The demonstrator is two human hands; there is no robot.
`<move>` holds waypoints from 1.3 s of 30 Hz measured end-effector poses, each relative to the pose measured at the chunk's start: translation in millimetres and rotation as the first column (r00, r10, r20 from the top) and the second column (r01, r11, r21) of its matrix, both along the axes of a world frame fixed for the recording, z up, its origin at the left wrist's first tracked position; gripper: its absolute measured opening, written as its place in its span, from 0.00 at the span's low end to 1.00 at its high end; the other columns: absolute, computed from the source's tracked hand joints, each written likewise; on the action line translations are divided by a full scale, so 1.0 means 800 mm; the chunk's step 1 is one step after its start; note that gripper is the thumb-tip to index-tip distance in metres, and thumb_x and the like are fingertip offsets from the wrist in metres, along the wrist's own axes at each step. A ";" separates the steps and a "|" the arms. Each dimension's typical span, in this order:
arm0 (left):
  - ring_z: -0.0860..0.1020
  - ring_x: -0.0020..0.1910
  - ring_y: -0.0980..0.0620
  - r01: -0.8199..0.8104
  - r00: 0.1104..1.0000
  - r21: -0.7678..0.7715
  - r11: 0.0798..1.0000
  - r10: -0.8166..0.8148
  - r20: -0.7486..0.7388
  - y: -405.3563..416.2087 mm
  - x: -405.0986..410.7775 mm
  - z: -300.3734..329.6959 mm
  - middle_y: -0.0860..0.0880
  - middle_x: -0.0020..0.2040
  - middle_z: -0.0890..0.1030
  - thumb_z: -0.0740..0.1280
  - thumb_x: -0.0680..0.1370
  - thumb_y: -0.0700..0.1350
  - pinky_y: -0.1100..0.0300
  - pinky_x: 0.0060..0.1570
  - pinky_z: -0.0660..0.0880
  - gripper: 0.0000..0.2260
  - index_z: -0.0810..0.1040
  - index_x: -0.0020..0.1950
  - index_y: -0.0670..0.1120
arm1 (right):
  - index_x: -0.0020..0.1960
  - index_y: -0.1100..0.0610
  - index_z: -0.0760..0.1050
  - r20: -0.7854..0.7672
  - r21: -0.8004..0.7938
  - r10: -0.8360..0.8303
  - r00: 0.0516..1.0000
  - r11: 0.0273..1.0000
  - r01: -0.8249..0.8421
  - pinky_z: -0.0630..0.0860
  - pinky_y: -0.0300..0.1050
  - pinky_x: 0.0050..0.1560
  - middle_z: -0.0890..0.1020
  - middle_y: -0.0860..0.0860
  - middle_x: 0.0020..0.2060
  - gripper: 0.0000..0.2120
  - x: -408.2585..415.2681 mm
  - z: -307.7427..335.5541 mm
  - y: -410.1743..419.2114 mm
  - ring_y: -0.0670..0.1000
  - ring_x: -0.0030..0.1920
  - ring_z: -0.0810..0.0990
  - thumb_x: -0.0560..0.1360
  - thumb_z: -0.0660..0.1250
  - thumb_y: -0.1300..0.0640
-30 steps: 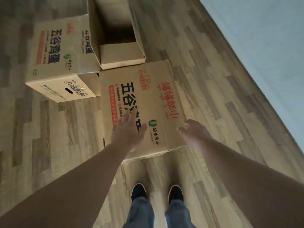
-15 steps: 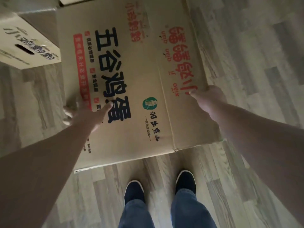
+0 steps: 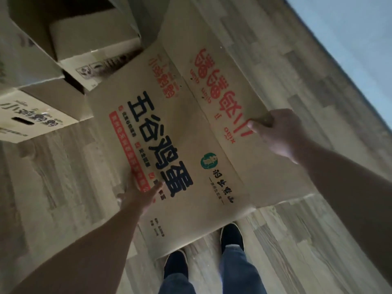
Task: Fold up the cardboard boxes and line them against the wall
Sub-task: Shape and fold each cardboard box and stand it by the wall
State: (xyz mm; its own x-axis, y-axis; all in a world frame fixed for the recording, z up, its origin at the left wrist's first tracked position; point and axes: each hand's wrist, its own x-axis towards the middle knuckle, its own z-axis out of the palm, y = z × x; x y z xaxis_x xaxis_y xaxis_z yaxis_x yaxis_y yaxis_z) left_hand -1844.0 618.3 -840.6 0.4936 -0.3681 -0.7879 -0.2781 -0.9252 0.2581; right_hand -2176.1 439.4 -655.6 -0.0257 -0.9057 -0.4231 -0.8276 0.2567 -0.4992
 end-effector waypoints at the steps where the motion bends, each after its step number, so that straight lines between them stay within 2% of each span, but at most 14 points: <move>1: 0.76 0.65 0.29 0.019 0.998 -0.022 1.000 -0.020 -0.062 -0.002 -0.014 0.000 0.40 0.73 0.73 0.70 0.52 0.82 0.31 0.68 0.68 0.58 0.44 0.76 0.74 | 0.39 0.52 0.76 -0.029 -0.001 -0.010 1.000 1.000 0.010 0.66 0.42 0.29 0.77 0.50 0.31 0.15 -0.015 0.023 0.009 0.50 0.30 0.75 0.78 0.69 0.43; 4: 0.75 0.63 0.39 0.081 0.960 -0.137 0.987 -0.115 -0.257 -0.029 -0.106 0.107 0.41 0.74 0.72 0.70 0.67 0.74 0.39 0.64 0.72 0.48 0.50 0.81 0.64 | 0.45 0.51 0.81 -0.118 -0.034 -0.041 0.992 0.999 0.037 0.72 0.44 0.31 0.79 0.52 0.33 0.14 -0.068 0.095 0.045 0.52 0.33 0.78 0.78 0.68 0.42; 6: 0.73 0.67 0.39 0.172 0.925 -0.147 0.974 -0.211 -0.317 -0.049 -0.169 0.159 0.43 0.79 0.66 0.60 0.75 0.72 0.42 0.63 0.73 0.40 0.51 0.83 0.59 | 0.44 0.51 0.82 -0.138 -0.053 -0.102 0.985 0.994 0.096 0.77 0.47 0.34 0.80 0.51 0.33 0.14 -0.105 0.130 0.080 0.53 0.34 0.80 0.78 0.68 0.41; 11: 0.68 0.73 0.38 0.342 0.748 -0.282 0.896 -0.441 -0.495 -0.087 -0.347 0.287 0.51 0.83 0.56 0.52 0.68 0.81 0.33 0.59 0.76 0.45 0.53 0.81 0.65 | 0.41 0.52 0.75 -0.289 -0.093 -0.310 0.906 0.951 0.296 0.76 0.49 0.39 0.76 0.49 0.35 0.18 -0.189 0.195 0.216 0.55 0.39 0.77 0.76 0.66 0.37; 15: 0.63 0.76 0.33 0.388 0.486 -0.431 0.815 -0.578 -0.656 -0.038 -0.527 0.417 0.50 0.84 0.51 0.53 0.62 0.82 0.28 0.61 0.72 0.48 0.51 0.81 0.67 | 0.39 0.52 0.70 -0.335 -0.169 -0.495 0.802 0.869 0.466 0.66 0.45 0.35 0.72 0.45 0.36 0.18 -0.257 0.252 0.350 0.49 0.36 0.71 0.79 0.63 0.39; 18: 0.65 0.75 0.35 0.435 0.396 -0.377 0.818 -0.550 -0.736 0.026 -0.636 0.470 0.47 0.82 0.58 0.60 0.52 0.86 0.33 0.55 0.79 0.58 0.57 0.80 0.66 | 0.44 0.50 0.73 -0.322 -0.239 -0.580 0.749 0.815 0.528 0.72 0.47 0.36 0.72 0.44 0.40 0.14 -0.296 0.262 0.431 0.48 0.37 0.74 0.81 0.59 0.42; 20: 0.69 0.73 0.39 0.544 0.362 -0.354 0.760 -0.594 -0.719 0.085 -0.709 0.491 0.51 0.76 0.66 0.62 0.58 0.84 0.38 0.54 0.81 0.52 0.64 0.79 0.63 | 0.44 0.50 0.73 -0.315 -0.290 -0.642 0.700 0.767 0.573 0.77 0.50 0.39 0.72 0.45 0.40 0.13 -0.336 0.262 0.491 0.49 0.37 0.75 0.82 0.59 0.44; 21: 0.71 0.70 0.40 0.594 0.345 -0.367 0.716 -0.639 -0.688 0.112 -0.739 0.497 0.53 0.69 0.69 0.64 0.68 0.78 0.41 0.54 0.82 0.42 0.68 0.77 0.59 | 0.43 0.51 0.72 -0.316 -0.322 -0.661 0.681 0.750 0.578 0.77 0.51 0.38 0.72 0.45 0.40 0.13 -0.354 0.261 0.516 0.50 0.36 0.74 0.82 0.60 0.44; 24: 0.81 0.48 0.39 0.655 0.419 -0.411 0.634 -0.757 -0.501 0.209 -0.843 0.506 0.44 0.53 0.77 0.65 0.79 0.44 0.49 0.36 0.82 0.14 0.75 0.65 0.43 | 0.40 0.50 0.67 -0.288 -0.367 -0.748 0.598 0.663 0.653 0.74 0.49 0.35 0.72 0.46 0.39 0.13 -0.427 0.258 0.613 0.51 0.36 0.71 0.80 0.63 0.46; 26: 0.82 0.43 0.38 0.673 0.413 -0.453 0.585 -0.805 -0.425 0.244 -0.886 0.503 0.41 0.49 0.77 0.60 0.77 0.35 0.50 0.29 0.82 0.16 0.72 0.65 0.40 | 0.38 0.50 0.67 -0.207 -0.360 -0.779 0.592 0.623 0.694 0.74 0.49 0.34 0.72 0.46 0.38 0.17 -0.462 0.260 0.651 0.52 0.35 0.73 0.80 0.60 0.41; 29: 0.81 0.48 0.41 0.725 0.371 -0.488 0.485 -0.873 -0.317 0.322 -0.957 0.499 0.41 0.57 0.78 0.62 0.77 0.34 0.50 0.35 0.82 0.17 0.71 0.65 0.44 | 0.34 0.48 0.67 -0.095 -0.249 -0.803 0.589 0.592 0.766 0.74 0.48 0.38 0.74 0.45 0.38 0.26 -0.537 0.256 0.734 0.52 0.39 0.76 0.75 0.49 0.28; 31: 0.78 0.46 0.45 0.764 0.326 -0.489 0.420 -0.906 -0.268 0.382 -1.003 0.488 0.42 0.57 0.77 0.63 0.78 0.34 0.54 0.36 0.76 0.15 0.71 0.63 0.44 | 0.34 0.47 0.70 0.015 -0.127 -0.856 0.517 0.512 0.850 0.72 0.47 0.40 0.77 0.47 0.40 0.27 -0.603 0.249 0.808 0.52 0.42 0.77 0.77 0.49 0.28; 35: 0.77 0.56 0.39 0.794 0.230 -0.519 0.317 -0.946 -0.227 0.441 -1.068 0.484 0.39 0.59 0.79 0.67 0.70 0.35 0.45 0.59 0.75 0.15 0.74 0.57 0.41 | 0.61 0.49 0.79 -0.075 -0.110 -0.951 0.301 0.308 0.945 0.77 0.45 0.46 0.77 0.50 0.56 0.20 -0.728 0.216 0.940 0.50 0.52 0.77 0.81 0.58 0.37; 39: 0.78 0.55 0.42 0.778 0.092 -0.589 0.221 -0.966 -0.242 0.489 -1.143 0.497 0.41 0.56 0.80 0.65 0.73 0.29 0.49 0.56 0.75 0.13 0.75 0.56 0.40 | 0.75 0.49 0.67 -0.256 -0.115 -0.967 -0.015 0.015 0.993 0.68 0.59 0.68 0.69 0.57 0.71 0.28 -0.849 0.181 1.069 0.60 0.71 0.66 0.78 0.63 0.40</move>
State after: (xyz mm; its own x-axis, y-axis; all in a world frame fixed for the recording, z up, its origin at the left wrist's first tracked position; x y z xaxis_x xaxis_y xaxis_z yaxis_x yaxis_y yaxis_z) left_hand -2758.2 1009.3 -443.0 -0.7310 -0.4528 -0.5105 -0.5845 0.0295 0.8108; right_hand -2855.5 1294.8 -510.6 -0.9478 0.1197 -0.2955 0.2101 0.9316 -0.2967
